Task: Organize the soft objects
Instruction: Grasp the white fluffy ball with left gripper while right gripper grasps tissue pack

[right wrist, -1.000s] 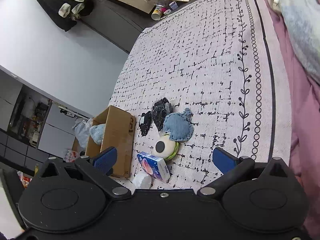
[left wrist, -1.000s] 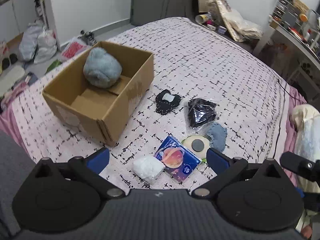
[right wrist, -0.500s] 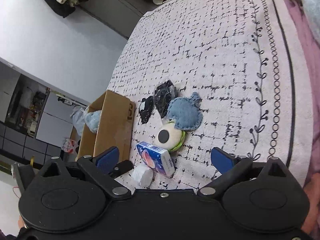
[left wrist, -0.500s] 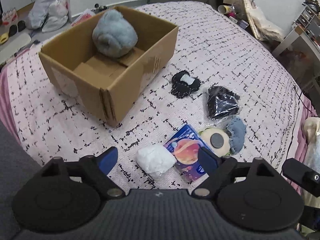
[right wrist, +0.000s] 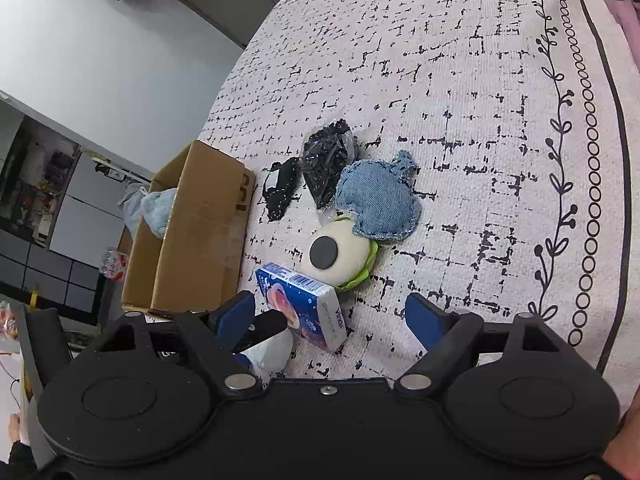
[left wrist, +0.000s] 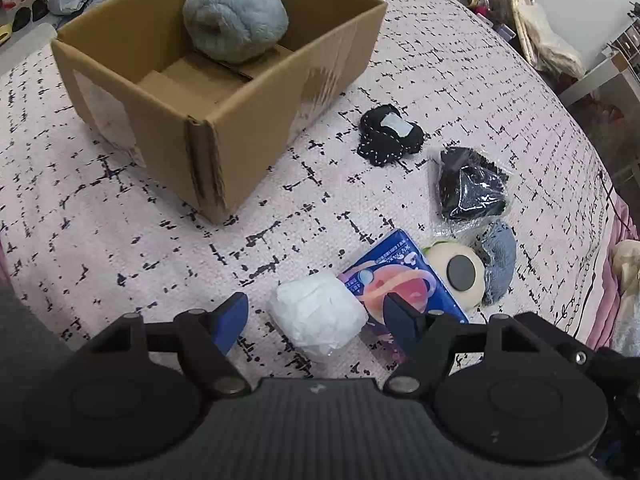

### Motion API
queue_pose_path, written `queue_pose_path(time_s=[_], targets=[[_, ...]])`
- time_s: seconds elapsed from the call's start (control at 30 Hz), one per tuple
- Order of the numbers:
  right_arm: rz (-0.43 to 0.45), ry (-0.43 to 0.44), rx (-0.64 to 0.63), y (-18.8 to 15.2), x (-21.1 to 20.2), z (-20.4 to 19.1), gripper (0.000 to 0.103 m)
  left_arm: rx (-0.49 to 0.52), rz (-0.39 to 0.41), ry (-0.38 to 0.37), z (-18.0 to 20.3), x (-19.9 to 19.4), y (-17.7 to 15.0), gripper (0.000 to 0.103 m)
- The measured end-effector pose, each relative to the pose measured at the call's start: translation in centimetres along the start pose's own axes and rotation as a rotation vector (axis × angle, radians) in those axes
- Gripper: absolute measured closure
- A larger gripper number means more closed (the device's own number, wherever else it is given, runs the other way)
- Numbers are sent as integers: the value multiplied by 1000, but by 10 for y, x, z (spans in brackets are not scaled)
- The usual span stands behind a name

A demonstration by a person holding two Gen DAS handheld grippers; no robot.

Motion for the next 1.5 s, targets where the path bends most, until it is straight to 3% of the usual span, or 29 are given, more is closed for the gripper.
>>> queue_pose_path(time_s=[0.07, 0.2, 0.93, 1.03, 1.1, 1.3, 1.5], targets=[[3, -6, -3, 1, 3, -1, 21, 9, 1, 5, 1, 3, 0, 32], [7, -14, -2, 2, 8, -1, 22, -21, -4, -7, -4, 6, 0, 49], [-20, -72, -86, -2, 54, -21, 27, -105, 16, -48, -25, 9, 7, 50], [-13, -68, -99, -2, 55, -22, 39, -103, 21, -49, -26, 8, 7, 50], [-30, -55, -98, -2, 56, -22, 61, -96, 24, -44, -26, 7, 7, 50], [-25, -26, -112, -7, 43, -25, 75, -79, 39, -57, -25, -1, 4, 50], [13, 1, -103, -10, 19, -24, 83, -30, 71, -75, -17, -21, 1, 50]])
Point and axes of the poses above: each gripper's, at about its wrist camera, not at the fingertips, and x roughly the way its jaws point, z to its right, y to its top, the point moved 1 cm from there along x, roughly the way its jaws point, and after that the axes turned 4 degrees about x, right-handed, at the moved point
